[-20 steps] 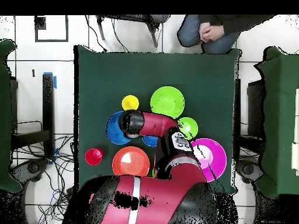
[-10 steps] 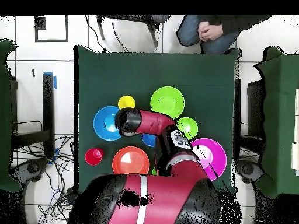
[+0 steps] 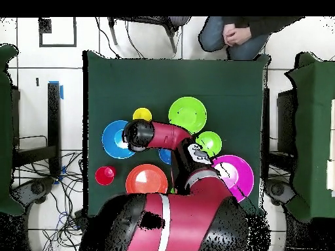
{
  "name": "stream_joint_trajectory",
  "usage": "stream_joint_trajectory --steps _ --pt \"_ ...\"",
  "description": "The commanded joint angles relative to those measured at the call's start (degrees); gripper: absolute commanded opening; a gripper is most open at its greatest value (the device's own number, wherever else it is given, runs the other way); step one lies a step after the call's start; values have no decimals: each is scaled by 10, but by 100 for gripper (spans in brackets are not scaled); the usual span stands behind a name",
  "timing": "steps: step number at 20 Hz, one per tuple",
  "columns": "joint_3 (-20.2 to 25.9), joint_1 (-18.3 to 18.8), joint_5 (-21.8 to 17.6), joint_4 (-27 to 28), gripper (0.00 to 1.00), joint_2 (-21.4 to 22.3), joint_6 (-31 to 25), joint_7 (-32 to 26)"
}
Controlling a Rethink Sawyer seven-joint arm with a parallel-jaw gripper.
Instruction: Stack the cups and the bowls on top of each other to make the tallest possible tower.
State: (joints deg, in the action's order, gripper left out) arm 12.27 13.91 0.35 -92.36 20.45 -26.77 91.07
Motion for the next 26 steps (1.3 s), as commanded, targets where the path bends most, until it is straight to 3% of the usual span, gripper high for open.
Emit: stream_joint_trajectory --steps 1,2,3,14,20,26 --pt "63 9 9 -1 100 -26 -50 30" --pt "63 9 7 -2 100 -25 -49 31" --pt "62 8 6 -1 0 -26 -49 31" --pt "39 -12 -3 1 0 -16 -51 46" --pt "-6 -46 -22 45 0 -22 -84 47" --pt "-36 -54 -44 99 0 -45 -94 24"
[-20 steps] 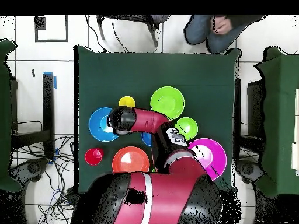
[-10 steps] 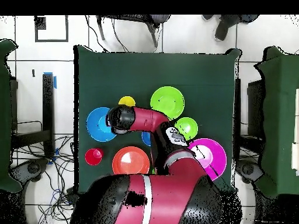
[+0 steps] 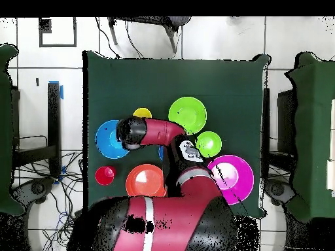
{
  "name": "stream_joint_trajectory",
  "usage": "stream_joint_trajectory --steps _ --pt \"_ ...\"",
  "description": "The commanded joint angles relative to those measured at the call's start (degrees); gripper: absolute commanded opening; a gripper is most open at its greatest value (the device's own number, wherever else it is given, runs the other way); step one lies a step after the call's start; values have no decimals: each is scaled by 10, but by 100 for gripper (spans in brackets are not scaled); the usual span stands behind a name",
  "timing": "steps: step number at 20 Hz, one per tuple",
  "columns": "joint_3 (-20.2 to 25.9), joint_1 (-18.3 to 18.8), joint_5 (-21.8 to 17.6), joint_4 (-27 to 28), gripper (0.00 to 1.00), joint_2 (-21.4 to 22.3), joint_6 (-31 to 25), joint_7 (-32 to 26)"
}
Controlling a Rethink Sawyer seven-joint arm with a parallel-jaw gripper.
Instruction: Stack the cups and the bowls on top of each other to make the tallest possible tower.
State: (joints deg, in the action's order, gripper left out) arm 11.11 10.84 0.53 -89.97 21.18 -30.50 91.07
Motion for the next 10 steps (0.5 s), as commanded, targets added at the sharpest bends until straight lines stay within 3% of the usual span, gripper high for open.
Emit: stream_joint_trajectory --steps 1,10 --pt "-31 -23 -52 76 0 -49 -56 20" --pt "-62 -4 -95 72 0 7 -96 -19"
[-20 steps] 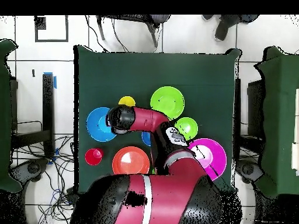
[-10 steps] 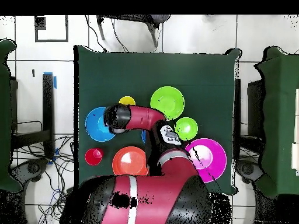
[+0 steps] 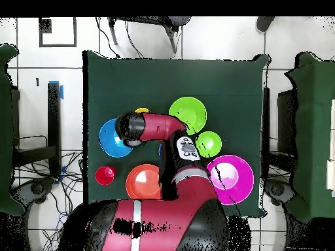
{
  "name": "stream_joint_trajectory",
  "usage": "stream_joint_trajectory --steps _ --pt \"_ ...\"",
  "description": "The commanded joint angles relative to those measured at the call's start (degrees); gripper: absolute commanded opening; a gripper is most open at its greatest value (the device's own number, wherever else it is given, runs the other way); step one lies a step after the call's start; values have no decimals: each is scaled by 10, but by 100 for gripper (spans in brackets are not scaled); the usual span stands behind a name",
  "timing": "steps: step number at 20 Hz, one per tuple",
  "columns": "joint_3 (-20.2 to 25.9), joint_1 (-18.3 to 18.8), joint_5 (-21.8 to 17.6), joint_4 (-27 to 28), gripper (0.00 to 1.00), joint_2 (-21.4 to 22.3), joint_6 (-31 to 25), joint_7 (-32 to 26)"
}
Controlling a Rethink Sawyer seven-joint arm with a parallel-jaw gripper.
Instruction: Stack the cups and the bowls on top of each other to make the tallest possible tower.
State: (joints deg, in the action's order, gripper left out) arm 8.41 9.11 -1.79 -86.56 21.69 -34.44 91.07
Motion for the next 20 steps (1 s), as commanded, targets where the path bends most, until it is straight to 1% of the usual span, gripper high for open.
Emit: stream_joint_trajectory --steps 1,4,9,13,20 --pt "-35 17 -75 39 0 5 -61 -23" --pt "-33 26 -84 41 0 12 -69 -35" --pt "-20 56 -100 37 0 24 -85 -62" --pt "-9 77 -116 45 0 32 -106 -82" --pt "17 123 -147 57 0 29 -116 -118"
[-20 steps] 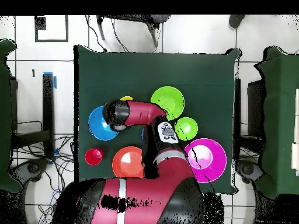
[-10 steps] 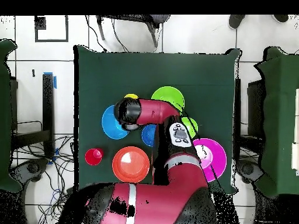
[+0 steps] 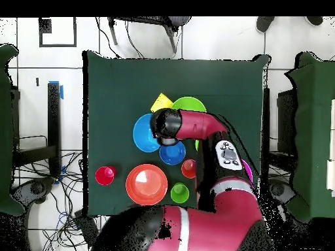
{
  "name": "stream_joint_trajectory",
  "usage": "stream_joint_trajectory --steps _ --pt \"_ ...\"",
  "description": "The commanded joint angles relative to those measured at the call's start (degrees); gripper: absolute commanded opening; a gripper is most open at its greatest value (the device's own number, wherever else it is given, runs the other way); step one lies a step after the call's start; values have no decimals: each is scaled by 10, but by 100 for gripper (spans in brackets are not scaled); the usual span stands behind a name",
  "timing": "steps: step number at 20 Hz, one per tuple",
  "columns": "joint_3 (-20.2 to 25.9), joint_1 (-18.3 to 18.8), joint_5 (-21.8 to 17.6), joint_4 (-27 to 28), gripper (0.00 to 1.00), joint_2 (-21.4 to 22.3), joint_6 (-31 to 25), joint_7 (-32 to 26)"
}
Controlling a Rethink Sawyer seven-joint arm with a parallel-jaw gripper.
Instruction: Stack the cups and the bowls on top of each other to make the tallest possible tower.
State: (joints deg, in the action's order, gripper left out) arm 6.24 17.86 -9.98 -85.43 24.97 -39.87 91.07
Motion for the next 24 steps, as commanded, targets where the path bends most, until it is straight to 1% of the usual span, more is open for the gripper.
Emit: stream_joint_trajectory --steps 1,7,11,14,22,23,24 --pt "42 41 -69 47 0 -4 -65 -123" --pt "60 60 -89 54 0 -10 -74 -128" --pt "67 62 -98 57 0 -14 -79 -121" --pt "75 67 -100 53 0 -14 -84 -119" --pt "83 63 -101 59 0 -16 -95 -110" --pt "84 63 -101 58 100 -16 -95 -109" --pt "84 63 -100 57 100 -15 -95 -109"
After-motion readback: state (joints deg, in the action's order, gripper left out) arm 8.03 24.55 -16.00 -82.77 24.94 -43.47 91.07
